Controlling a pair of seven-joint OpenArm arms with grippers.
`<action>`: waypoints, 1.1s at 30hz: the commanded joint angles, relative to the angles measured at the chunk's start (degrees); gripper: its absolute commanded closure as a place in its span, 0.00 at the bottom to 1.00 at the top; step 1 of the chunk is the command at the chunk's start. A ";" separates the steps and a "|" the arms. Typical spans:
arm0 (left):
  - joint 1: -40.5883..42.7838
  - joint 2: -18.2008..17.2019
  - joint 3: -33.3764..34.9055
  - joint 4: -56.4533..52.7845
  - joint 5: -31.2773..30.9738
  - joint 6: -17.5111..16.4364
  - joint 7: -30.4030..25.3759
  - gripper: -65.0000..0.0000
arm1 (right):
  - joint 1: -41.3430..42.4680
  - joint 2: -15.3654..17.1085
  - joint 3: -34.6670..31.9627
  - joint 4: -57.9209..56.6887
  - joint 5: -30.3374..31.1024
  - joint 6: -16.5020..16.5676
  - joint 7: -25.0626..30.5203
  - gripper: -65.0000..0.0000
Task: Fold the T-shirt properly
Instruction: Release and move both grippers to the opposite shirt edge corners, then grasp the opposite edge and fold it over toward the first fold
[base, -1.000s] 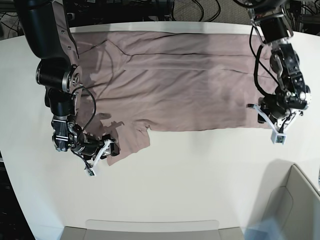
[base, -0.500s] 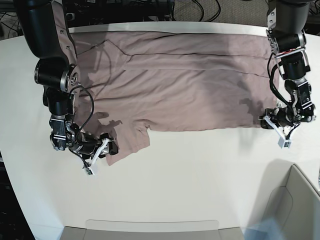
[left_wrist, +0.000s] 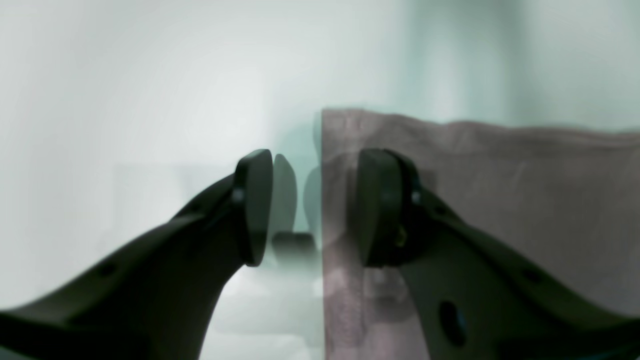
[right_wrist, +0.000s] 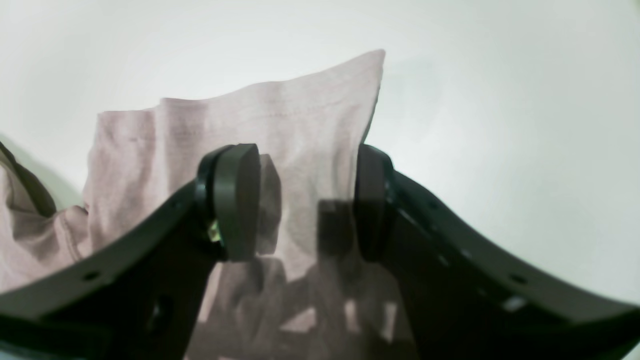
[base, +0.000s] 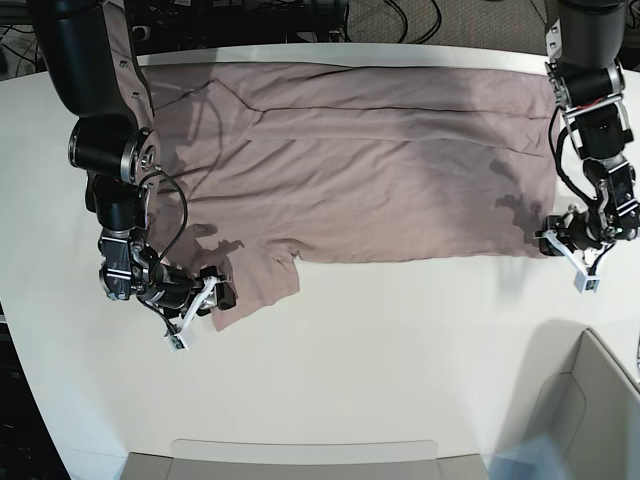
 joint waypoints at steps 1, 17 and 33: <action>-1.26 -0.98 0.03 0.72 -0.46 -0.56 -0.25 0.57 | 0.16 0.39 -0.30 -0.34 -3.25 -1.05 -4.58 0.54; 2.44 2.80 1.79 0.72 -0.55 -4.12 0.11 1.00 | 0.69 -2.69 -5.93 -0.25 -3.25 -1.23 -4.84 1.00; 0.24 2.27 1.35 8.98 -0.55 -4.12 5.91 1.00 | 2.45 -5.59 -5.93 21.46 -2.90 -3.51 -17.59 1.00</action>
